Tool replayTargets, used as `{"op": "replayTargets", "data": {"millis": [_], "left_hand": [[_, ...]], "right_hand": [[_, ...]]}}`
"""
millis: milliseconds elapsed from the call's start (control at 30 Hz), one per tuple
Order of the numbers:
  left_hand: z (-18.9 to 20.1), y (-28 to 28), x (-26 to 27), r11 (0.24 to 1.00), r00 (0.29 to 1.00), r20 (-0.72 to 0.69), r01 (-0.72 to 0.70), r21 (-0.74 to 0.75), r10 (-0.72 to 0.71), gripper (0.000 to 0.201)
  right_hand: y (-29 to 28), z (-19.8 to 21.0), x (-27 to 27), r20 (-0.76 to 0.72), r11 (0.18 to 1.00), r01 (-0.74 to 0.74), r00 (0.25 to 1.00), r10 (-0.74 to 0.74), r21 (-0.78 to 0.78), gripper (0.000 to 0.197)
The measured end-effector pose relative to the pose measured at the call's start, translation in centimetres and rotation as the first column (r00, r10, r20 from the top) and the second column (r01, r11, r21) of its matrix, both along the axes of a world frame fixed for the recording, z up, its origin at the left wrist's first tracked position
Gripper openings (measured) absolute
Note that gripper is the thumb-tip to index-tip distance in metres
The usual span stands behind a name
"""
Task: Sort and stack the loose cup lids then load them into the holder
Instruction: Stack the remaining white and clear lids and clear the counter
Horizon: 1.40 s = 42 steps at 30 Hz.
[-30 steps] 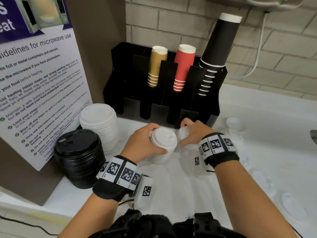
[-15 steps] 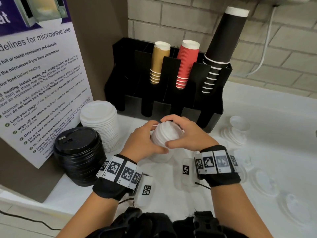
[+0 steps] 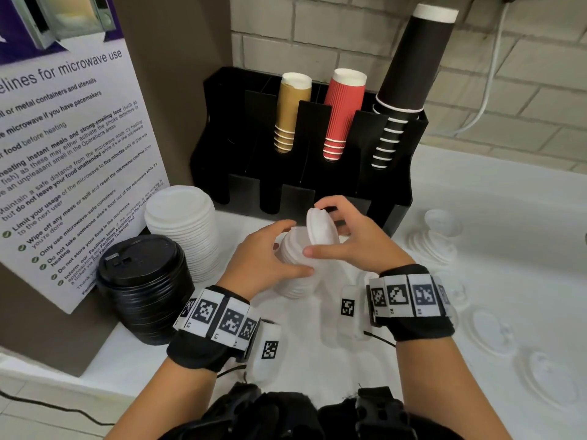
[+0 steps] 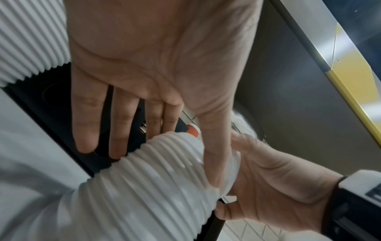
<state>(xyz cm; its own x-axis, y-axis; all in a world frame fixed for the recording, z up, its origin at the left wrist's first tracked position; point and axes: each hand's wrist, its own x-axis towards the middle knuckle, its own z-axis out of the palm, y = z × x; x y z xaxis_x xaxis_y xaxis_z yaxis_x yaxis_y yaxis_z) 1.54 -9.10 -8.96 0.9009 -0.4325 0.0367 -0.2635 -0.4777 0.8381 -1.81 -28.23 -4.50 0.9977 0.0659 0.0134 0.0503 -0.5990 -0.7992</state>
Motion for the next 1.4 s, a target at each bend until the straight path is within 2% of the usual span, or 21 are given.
{"op": "replayTargets", "data": {"millis": [167,300,567,667,833,933,1033,1100,1167,1200,1267,1333,1400], "left_hand": [[0.0,0.1,-0.1,1.000,1.000,-0.001,-0.014,0.023,0.014,0.077],[-0.1,0.4,-0.1,0.999,0.999,-0.009,-0.034,0.004,0.034,0.073],[-0.3,0.5,-0.2,0.998,0.998,-0.044,-0.055,-0.039,0.053,0.087],[-0.1,0.7,-0.4,0.996,0.999,-0.038,-0.019,-0.084,0.016,0.078],[-0.1,0.6,-0.5,0.995,0.997,-0.056,0.048,-0.090,-0.053,0.066],[-0.2,0.4,-0.3,0.997,0.996,-0.073,0.045,-0.060,-0.049,0.060],[-0.2,0.2,-0.2,0.998,0.996,-0.083,0.042,-0.041,-0.045,0.055],[-0.2,0.0,-0.4,0.998,0.995,-0.084,0.048,-0.052,-0.052,0.051],[-0.2,-0.3,-0.5,0.996,0.995,-0.080,0.060,-0.071,-0.066,0.047],[-0.2,-0.4,-0.5,0.995,0.994,-0.077,0.068,-0.074,-0.073,0.046],[-0.1,-0.5,-0.5,0.994,0.993,-0.070,0.087,-0.065,-0.092,0.044],[-0.2,-0.5,-0.4,0.993,0.993,-0.056,0.101,-0.065,-0.104,0.045],[-0.3,-0.4,-0.5,0.992,0.994,-0.029,0.107,-0.071,-0.110,0.045]], "right_hand": [[-0.1,-0.1,-0.3,-0.006,1.000,0.009,1.000,-0.009,0.003,0.066],[1.1,-0.7,0.0,-0.014,0.993,-0.040,0.999,0.039,-0.111,0.069],[1.9,-0.7,0.1,-0.029,0.987,-0.073,0.997,0.070,-0.143,0.057],[2.0,-0.7,-0.1,-0.038,0.990,-0.070,0.997,0.066,-0.125,0.053],[2.0,-0.7,-0.6,0.002,0.993,-0.055,0.998,0.056,-0.101,0.033],[1.2,-0.5,-1.1,-0.007,0.999,0.024,1.000,-0.024,-0.025,0.030],[-0.8,0.1,-1.6,-0.014,0.967,0.250,0.968,-0.249,0.054,0.013],[-2.8,0.5,-2.1,-0.088,0.927,0.355,0.926,-0.366,-0.123,0.018],[-4.3,0.4,-2.8,-0.240,0.870,0.324,0.872,-0.428,-0.371,0.037],[-4.6,0.2,-3.3,-0.318,0.851,0.291,0.835,-0.449,-0.437,0.046],[-4.2,-0.3,-3.7,-0.418,0.848,0.250,0.783,-0.461,-0.467,0.061],[-3.4,-0.9,-3.6,-0.440,0.837,0.188,0.779,-0.445,-0.514,0.070],[-2.8,-1.4,-3.1,-0.432,0.806,0.140,0.785,-0.444,-0.575,0.070]]}}
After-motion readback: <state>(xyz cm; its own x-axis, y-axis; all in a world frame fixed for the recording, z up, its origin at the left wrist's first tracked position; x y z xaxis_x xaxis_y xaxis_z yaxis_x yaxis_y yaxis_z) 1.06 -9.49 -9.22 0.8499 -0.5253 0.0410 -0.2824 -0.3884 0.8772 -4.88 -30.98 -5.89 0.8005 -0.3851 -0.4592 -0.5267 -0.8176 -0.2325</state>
